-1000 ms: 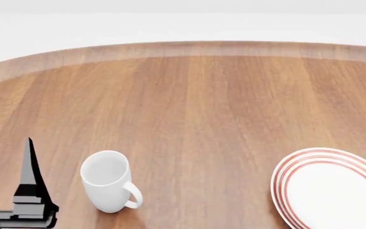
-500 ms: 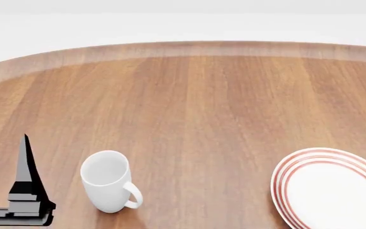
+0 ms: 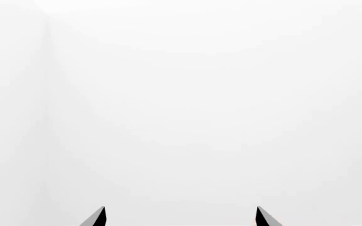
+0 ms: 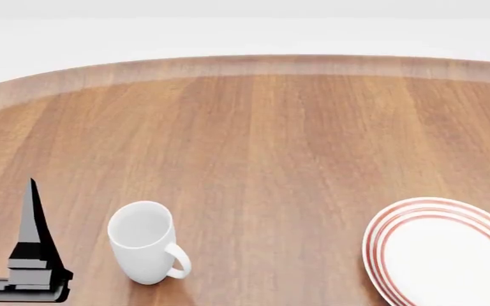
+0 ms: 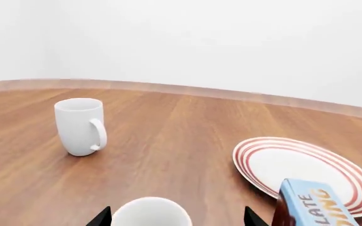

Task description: Pick up the red mug and put it on the plate

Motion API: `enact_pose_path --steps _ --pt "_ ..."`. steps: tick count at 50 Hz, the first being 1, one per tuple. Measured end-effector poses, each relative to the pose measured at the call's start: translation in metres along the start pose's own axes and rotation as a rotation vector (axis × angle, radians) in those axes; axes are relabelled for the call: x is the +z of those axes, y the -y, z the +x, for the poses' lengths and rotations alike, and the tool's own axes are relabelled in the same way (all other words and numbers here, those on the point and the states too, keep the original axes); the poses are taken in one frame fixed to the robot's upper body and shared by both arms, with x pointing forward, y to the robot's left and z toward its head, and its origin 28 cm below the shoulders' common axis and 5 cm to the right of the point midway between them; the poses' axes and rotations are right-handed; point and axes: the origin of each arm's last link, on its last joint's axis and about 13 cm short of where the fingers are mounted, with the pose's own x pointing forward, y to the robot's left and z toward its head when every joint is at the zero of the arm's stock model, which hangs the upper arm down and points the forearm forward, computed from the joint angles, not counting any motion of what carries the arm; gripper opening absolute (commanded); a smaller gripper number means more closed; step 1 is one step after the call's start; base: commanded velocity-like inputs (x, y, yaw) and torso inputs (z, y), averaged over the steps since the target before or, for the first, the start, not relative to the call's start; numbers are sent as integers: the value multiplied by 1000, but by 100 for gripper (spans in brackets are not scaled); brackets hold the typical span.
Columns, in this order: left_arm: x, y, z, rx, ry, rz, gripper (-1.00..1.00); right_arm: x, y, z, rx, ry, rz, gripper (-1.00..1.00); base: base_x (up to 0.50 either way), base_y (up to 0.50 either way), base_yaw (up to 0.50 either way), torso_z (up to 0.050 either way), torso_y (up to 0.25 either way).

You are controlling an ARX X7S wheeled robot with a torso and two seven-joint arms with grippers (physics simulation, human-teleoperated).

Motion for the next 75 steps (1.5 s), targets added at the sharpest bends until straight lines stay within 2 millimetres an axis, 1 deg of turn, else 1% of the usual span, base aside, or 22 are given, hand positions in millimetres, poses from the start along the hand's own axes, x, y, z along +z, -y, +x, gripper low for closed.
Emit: enact_pose_path --steps 17,48,75 --pt "1 0 0 -2 3 -1 100 -11 -1 -4 5 -32 1 100 0 0 0 0 0" --pt "4 -1 -1 -2 10 -2 100 -19 -5 -5 13 -56 3 100 0 0 0 0 0" --pt "6 -1 0 -3 14 -3 100 -31 -7 -10 16 -82 18 100 0 0 0 0 0"
